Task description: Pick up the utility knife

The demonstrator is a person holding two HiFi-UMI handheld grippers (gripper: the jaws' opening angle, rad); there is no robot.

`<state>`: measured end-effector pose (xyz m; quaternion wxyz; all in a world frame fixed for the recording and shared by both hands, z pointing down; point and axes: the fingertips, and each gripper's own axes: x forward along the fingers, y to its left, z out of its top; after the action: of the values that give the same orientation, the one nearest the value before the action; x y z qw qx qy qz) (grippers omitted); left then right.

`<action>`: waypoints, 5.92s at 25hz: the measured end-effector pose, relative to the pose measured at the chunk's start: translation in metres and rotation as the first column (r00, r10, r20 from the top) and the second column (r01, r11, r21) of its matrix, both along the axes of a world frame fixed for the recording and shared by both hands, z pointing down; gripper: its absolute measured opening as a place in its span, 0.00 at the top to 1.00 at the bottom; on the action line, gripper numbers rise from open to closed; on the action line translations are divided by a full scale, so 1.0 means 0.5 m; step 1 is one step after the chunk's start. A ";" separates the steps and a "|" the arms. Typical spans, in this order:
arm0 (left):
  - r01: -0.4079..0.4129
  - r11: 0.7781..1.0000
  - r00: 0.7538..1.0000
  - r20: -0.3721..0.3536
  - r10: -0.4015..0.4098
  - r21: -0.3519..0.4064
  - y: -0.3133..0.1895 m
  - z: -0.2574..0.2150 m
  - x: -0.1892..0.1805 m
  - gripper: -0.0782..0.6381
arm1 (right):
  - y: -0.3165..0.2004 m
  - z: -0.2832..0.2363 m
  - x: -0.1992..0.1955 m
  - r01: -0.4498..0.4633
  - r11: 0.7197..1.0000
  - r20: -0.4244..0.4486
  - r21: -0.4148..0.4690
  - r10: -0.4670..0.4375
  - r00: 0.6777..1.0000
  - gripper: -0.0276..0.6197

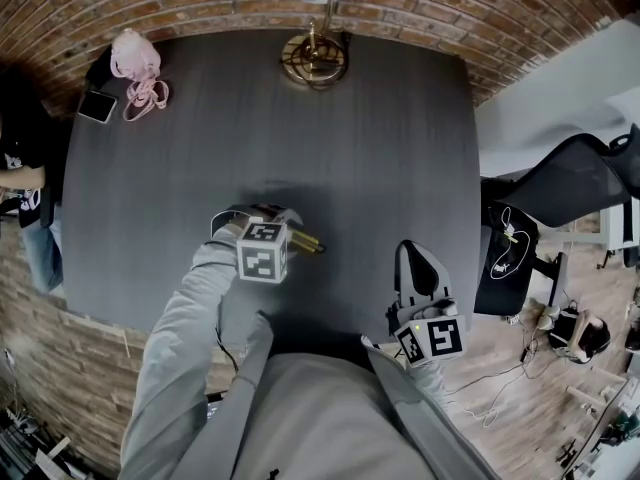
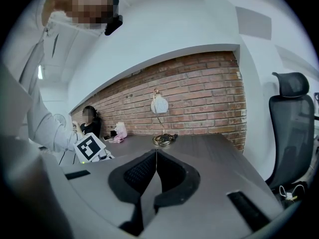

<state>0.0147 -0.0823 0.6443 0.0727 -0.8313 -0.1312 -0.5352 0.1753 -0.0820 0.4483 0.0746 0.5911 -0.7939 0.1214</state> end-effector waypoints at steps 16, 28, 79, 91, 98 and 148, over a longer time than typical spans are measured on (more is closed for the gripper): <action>0.131 0.991 0.984 -0.126 -0.129 0.006 -0.006 -0.012 0.009 0.72 | -0.016 0.002 -0.002 0.007 1.000 -0.011 -0.011 -0.007 1.000 0.93; 0.315 0.949 0.910 -0.292 -0.295 0.023 -0.025 -0.076 0.029 0.72 | -0.016 -0.015 0.000 0.015 1.000 -0.020 0.005 -0.015 1.000 0.93; 0.899 0.365 -0.004 -0.837 -0.547 -0.242 -0.086 -0.559 -0.098 0.72 | -0.072 -0.128 -0.014 0.119 0.980 -0.022 0.158 -0.117 0.993 0.93; 0.904 0.300 -0.080 -0.810 -0.581 -0.305 -0.063 -0.539 -0.130 0.72 | -0.062 -0.124 -0.019 0.119 0.982 -0.044 0.150 -0.113 0.993 0.93; 0.906 0.292 -0.087 -0.810 -0.581 -0.307 -0.062 -0.538 -0.145 0.72 | -0.053 -0.127 -0.018 0.112 0.982 -0.051 0.153 -0.105 0.993 0.93; 0.911 0.287 -0.086 -0.817 -0.571 -0.297 -0.061 -0.548 -0.170 0.72 | -0.042 -0.127 -0.047 0.119 0.979 -0.038 0.163 -0.114 0.993 0.93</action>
<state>-0.0705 -0.1129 0.3705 -0.0448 -0.8536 0.5185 -0.0241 0.1515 -0.1028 0.3848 0.0438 0.5493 -0.8334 0.0421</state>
